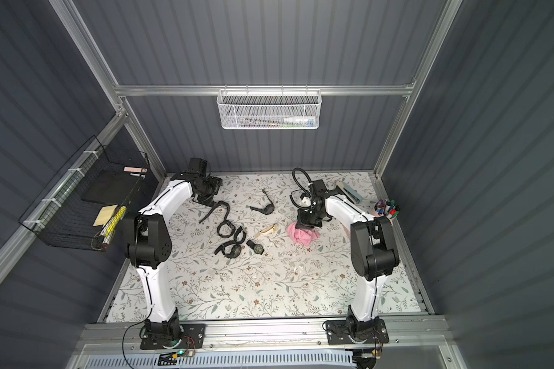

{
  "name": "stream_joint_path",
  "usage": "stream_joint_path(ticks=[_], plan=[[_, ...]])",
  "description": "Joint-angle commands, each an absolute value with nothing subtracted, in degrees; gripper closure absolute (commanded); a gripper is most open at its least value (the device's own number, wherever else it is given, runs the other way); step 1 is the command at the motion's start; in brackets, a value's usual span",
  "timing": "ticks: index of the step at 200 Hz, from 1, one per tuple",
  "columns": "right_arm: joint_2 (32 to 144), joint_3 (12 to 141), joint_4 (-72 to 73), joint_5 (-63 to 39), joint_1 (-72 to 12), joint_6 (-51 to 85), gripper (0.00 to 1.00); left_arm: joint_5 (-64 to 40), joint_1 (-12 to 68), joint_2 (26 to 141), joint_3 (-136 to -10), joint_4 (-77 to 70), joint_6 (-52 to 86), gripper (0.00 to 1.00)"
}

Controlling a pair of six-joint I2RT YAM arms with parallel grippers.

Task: Wipe the watch dial
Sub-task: Pick up the watch at the center of the board.

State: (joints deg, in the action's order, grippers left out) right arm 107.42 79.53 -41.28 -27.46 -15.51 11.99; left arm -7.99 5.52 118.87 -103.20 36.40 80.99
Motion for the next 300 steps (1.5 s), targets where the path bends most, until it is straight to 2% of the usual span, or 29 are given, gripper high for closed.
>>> stream_joint_path(ticks=[1, 24, 61, 194, 230, 300], plan=[[106.4, 80.6, -43.1, -30.4, -15.3, 12.5, 0.91, -7.2, 4.7, 119.7, -102.4, 39.6, 89.9, 0.18], [106.2, 80.7, -43.5, -32.3, -15.3, 13.0, 0.9, -6.6, 4.3, 119.1, -98.9, 35.0, 94.9, 0.2], [105.7, 80.1, -43.6, -32.4, -15.3, 13.1, 0.9, -7.7, 4.3, 123.5, -102.4, 35.7, 97.6, 0.2], [107.7, 81.5, -45.8, -30.7, -15.3, 12.2, 0.9, -7.0, 3.6, 130.4, -102.9, 32.6, 102.7, 0.41], [109.0, 82.5, -46.1, -30.8, -15.3, 12.2, 0.9, -6.4, 3.3, 131.3, -103.4, 32.1, 102.8, 0.48], [110.3, 83.4, -46.6, -30.8, -15.2, 12.1, 0.91, -8.7, 3.3, 133.6, -103.8, 29.9, 101.4, 0.72]])
